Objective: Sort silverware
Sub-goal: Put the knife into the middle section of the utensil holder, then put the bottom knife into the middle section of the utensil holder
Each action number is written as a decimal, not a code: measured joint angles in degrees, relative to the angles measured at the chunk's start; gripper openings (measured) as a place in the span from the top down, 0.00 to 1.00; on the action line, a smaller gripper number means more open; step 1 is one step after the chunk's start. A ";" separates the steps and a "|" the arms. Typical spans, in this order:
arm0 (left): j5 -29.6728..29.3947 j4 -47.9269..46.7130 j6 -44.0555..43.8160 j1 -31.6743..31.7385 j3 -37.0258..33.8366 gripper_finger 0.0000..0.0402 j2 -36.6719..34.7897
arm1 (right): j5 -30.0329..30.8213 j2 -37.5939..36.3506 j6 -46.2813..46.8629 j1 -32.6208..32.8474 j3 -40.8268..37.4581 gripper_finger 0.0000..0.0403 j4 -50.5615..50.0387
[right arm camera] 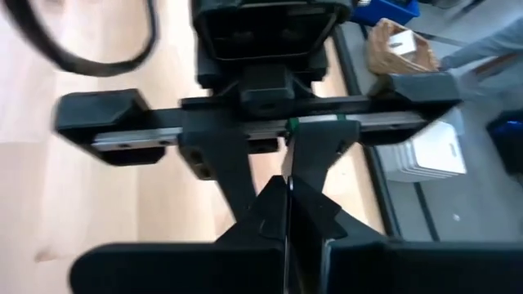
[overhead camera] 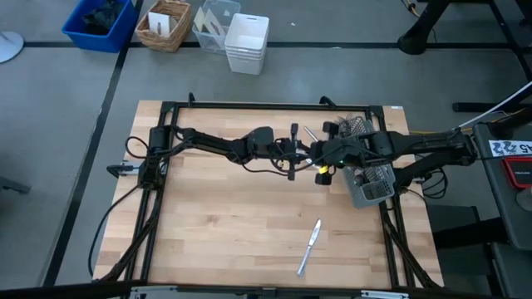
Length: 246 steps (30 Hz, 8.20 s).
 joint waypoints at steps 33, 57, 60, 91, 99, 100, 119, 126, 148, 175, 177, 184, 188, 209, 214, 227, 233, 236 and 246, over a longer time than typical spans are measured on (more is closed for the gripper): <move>-4.27 -15.78 -14.35 1.79 -0.26 0.75 -0.52 | 21.95 -2.03 22.24 0.02 9.33 1.00 -23.52; -4.27 -16.23 -14.37 1.79 -0.26 0.75 -0.52 | 32.10 -2.64 31.22 0.02 -0.22 1.00 -19.25; -4.27 -16.97 -14.39 1.79 -0.26 0.75 -0.52 | 32.62 -2.95 31.52 0.02 -0.24 1.00 -19.13; -4.27 -18.58 -14.40 1.77 -0.26 0.75 -0.46 | 35.56 -18.29 60.88 -0.04 -29.72 0.95 -16.41; -4.30 -18.58 -14.40 1.77 -0.28 0.75 -0.46 | 27.44 -18.27 60.12 -0.04 -29.88 0.90 -16.51; -4.29 -18.54 -14.41 1.77 -0.28 0.75 -0.46 | 26.88 -18.27 59.83 -0.04 -29.88 0.90 -16.52; -4.25 -18.70 -17.06 -1.43 -0.28 0.75 -0.46 | 15.68 -18.25 45.63 -0.02 -16.45 0.89 -17.16; -4.23 -32.26 -17.84 -2.27 -0.28 0.75 -4.68 | -4.89 -18.26 34.71 0.15 -12.37 0.89 -10.28; -2.92 -53.65 -15.71 -12.62 -0.28 0.75 -8.04 | -25.62 0.88 22.03 17.39 -12.46 0.89 7.92; -9.64 -60.43 -23.93 -27.10 -0.31 0.75 -8.04 | -27.16 28.24 4.04 29.93 -12.46 0.60 22.07; -10.43 -60.43 -24.49 -27.63 -0.31 0.75 -8.04 | -25.88 29.41 3.96 30.14 -12.45 0.60 23.00; -11.92 -60.48 -24.93 -28.59 -0.31 0.75 -8.04 | -24.89 32.76 3.95 29.97 -12.44 0.61 22.67; -11.95 -60.50 -24.97 -28.81 -0.31 0.75 -8.04 | -24.49 33.94 3.98 29.97 -12.20 0.61 22.66; -12.93 -60.57 -24.92 -28.68 -0.31 0.75 -8.00 | -22.44 34.37 14.95 29.66 -12.33 0.94 23.12; -16.75 -60.78 -24.77 -28.56 -0.31 0.75 -8.12 | -21.14 34.36 18.74 29.66 -12.18 0.92 23.18; -17.13 -69.09 -25.14 -26.75 -0.30 0.75 -14.81 | -12.58 34.77 20.57 29.03 -4.65 0.92 19.36; -17.59 -75.05 -26.09 -27.26 -0.30 0.75 -18.51 | -9.87 34.71 20.73 27.78 -1.99 0.92 14.51; -19.45 -79.79 -26.40 -27.30 -0.31 0.75 -20.71 | -8.27 34.65 20.56 27.31 0.45 0.92 10.11; -27.61 -84.54 -25.28 -25.36 -0.31 0.75 -27.95 | 0.46 34.51 18.58 27.28 15.42 0.92 -16.27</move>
